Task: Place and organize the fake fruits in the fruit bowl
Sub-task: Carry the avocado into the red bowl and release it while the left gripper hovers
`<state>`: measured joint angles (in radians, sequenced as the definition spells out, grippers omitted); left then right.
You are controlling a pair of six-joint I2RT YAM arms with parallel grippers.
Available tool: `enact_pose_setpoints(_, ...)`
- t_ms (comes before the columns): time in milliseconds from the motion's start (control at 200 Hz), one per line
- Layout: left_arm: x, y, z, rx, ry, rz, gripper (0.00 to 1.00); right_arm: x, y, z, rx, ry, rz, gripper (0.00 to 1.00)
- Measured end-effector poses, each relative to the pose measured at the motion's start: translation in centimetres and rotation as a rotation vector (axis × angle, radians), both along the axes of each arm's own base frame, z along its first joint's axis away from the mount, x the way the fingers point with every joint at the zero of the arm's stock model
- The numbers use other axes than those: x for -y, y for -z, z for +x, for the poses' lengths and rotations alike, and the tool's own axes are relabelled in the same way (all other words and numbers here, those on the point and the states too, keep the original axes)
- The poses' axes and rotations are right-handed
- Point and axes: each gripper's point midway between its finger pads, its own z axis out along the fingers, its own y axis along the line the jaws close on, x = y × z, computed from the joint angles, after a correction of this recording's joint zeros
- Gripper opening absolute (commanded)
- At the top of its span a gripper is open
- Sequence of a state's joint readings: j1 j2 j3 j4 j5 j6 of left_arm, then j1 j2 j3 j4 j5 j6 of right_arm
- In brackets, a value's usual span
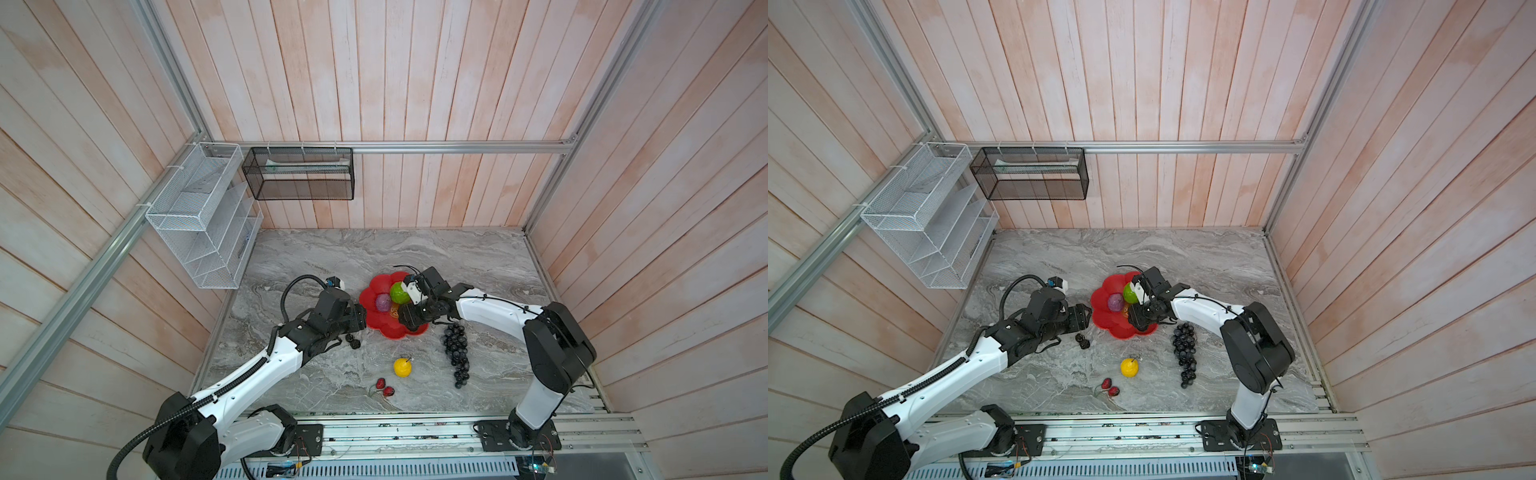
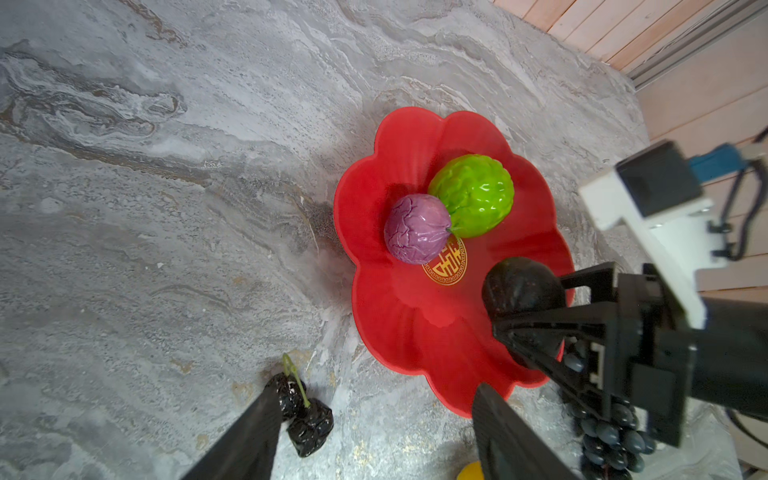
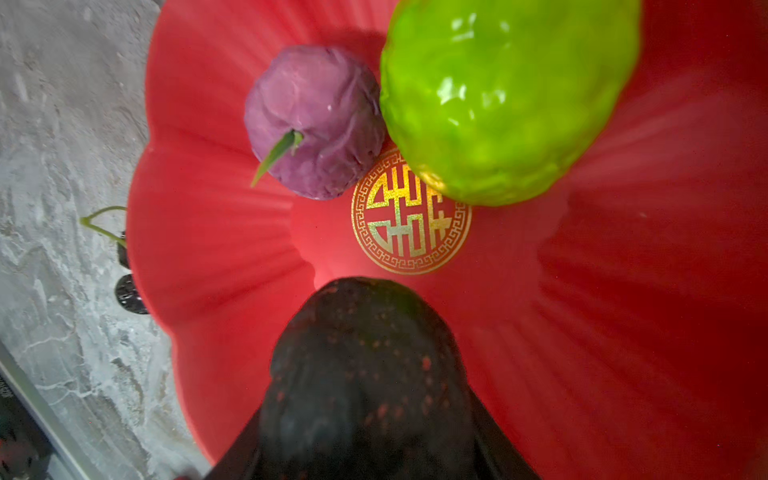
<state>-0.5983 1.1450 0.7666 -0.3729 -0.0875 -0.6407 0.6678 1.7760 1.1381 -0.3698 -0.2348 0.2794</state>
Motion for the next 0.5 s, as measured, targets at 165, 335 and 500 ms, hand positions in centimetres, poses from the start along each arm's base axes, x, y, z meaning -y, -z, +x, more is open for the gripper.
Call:
enact_pose_setpoints(165, -0.1, -0.1, -0.1, -0.003, -0.005, -0.005, 0.75, -0.8, 0.5, 1.1, 0.014, -0.024, -0.008, 0.47)
enact_pose_setpoints(335, -0.2, 0.1, -0.2, -0.008, -0.011, -0.001, 0.75, -1.3, 1.1, 2.1, 0.022, -0.026, -0.005, 0.5)
enact_pose_setpoints(500, -0.4, 0.4, -0.4, -0.022, -0.013, 0.012, 0.75, -1.1, 2.1, 2.2, 0.004, -0.02, -0.018, 0.58)
